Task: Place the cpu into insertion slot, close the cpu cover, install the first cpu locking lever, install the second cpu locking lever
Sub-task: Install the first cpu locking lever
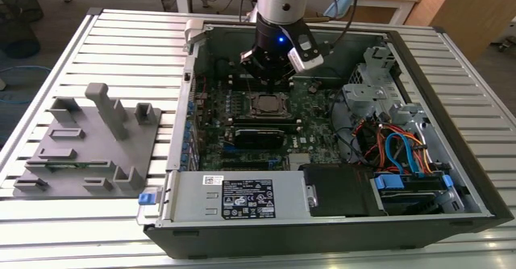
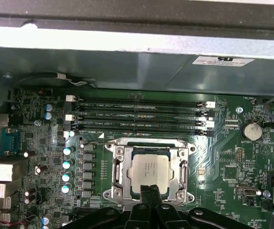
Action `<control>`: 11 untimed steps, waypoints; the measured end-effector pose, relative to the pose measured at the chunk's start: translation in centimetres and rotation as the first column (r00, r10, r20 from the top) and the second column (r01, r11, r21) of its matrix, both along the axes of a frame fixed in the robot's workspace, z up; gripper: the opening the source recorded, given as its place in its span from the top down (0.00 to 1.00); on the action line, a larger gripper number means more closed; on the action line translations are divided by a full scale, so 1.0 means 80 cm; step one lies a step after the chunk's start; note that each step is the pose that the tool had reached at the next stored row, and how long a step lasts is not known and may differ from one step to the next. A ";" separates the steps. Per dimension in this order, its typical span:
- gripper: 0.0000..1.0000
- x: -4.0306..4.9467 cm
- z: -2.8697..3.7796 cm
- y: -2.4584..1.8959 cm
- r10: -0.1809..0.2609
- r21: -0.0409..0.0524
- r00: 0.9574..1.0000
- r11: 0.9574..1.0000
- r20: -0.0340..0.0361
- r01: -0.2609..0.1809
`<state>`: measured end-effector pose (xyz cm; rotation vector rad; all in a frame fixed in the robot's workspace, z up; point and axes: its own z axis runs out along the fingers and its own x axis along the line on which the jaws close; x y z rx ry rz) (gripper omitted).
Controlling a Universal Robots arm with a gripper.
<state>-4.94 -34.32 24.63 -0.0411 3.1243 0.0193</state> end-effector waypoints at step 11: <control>0.90 0.000 0.0000 0.0000 0.002 0.000 1.000 1.000 0.000 -0.002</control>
